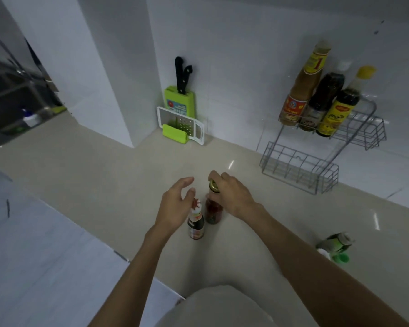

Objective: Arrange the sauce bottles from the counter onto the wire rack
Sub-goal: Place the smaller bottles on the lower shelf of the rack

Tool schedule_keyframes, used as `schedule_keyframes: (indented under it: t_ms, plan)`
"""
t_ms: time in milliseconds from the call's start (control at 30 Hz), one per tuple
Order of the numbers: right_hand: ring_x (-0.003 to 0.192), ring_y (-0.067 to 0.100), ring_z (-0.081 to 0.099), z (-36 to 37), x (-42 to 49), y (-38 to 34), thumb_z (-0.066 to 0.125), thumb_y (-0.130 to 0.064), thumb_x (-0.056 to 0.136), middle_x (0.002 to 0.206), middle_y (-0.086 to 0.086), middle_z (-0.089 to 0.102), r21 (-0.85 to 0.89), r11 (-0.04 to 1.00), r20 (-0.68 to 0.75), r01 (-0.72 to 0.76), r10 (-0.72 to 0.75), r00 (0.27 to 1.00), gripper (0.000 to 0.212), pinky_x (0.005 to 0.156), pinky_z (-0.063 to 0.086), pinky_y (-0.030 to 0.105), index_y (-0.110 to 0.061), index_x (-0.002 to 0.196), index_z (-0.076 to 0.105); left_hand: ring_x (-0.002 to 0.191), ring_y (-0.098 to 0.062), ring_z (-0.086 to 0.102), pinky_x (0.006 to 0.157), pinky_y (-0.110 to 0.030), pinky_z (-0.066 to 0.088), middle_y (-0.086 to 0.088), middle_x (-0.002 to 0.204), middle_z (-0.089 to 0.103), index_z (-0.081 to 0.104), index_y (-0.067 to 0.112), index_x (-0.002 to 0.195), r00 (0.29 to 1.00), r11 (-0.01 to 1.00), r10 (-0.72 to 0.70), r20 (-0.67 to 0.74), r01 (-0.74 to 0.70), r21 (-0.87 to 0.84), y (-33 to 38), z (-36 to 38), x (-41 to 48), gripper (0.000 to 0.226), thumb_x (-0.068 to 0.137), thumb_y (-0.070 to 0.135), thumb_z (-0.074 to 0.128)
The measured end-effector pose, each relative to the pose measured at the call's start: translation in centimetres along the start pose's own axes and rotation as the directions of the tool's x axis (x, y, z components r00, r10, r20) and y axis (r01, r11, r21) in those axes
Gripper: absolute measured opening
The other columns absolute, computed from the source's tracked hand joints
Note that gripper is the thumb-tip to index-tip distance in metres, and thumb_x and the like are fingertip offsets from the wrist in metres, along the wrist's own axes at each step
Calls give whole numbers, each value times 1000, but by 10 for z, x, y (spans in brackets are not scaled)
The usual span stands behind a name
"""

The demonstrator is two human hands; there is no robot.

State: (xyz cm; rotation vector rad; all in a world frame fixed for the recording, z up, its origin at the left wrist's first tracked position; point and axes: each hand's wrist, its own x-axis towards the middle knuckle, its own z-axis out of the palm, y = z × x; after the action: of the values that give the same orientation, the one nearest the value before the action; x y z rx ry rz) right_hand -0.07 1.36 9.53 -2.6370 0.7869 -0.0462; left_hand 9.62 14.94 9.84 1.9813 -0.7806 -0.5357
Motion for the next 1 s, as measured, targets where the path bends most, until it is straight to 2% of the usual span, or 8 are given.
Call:
schedule_keyframes:
  t_ms: [367,500,600,700,767,833,933,1000]
  plan:
    - [77,22,55,-82,1,4,64,-42,86,90,2,56,36,979,-125,202,-196,973,33,68,49,37,-19,100,45,138,-17,40,104,-18,29,1,151,42,36,18,147,951,976,105,291,-155,155,43,2,33,78,78,16,73]
    - [73,21,54,-143,-2,-13,59,-48,88,87,2,56,-27,971,-245,236,-235,940,37,62,47,35,-16,99,45,83,0,64,67,-5,42,16,88,66,55,30,103,963,981,194,186,-193,-23,78,27,44,44,70,24,83]
    - [66,27,53,-168,-5,-20,38,-57,94,76,3,52,-263,945,-322,197,-278,905,42,55,42,37,-16,95,38,72,-5,65,66,-17,50,10,74,68,59,25,87,964,957,266,-11,-266,-114,99,39,46,30,65,17,79]
    - [51,28,45,-187,-13,-19,9,-57,93,63,4,56,-564,806,-342,178,-425,838,47,47,22,26,-19,90,35,75,-15,68,77,-34,57,4,76,72,65,19,82,936,945,303,178,-272,-181,108,33,48,28,58,14,77]
    - [43,27,40,-195,-19,-17,10,-49,93,54,3,55,-595,763,-303,253,-504,809,49,47,15,23,-14,90,45,74,-15,68,79,-38,58,4,76,72,67,22,77,865,933,340,369,-261,-248,111,29,50,26,54,14,76]
    - [43,29,44,-196,-22,-11,12,-43,92,56,5,53,-555,807,-355,200,-448,820,48,46,20,24,-11,93,49,73,-16,68,74,-34,56,4,76,72,67,21,78,900,945,309,306,-254,-207,115,37,42,25,56,16,77]
    - [62,33,56,-168,-25,-1,36,-35,94,91,12,57,-666,745,-343,-46,-251,905,39,47,31,30,-8,122,44,74,-23,64,67,-33,53,-1,78,69,62,18,86,954,956,292,-60,-290,49,118,61,31,27,63,22,76]
    - [65,33,59,-162,-31,4,50,-43,94,90,12,60,-605,794,-321,-64,-169,932,43,49,38,34,-10,122,45,75,-23,65,70,-36,55,-1,79,71,63,19,86,964,962,265,29,-266,62,111,64,32,27,62,20,76]
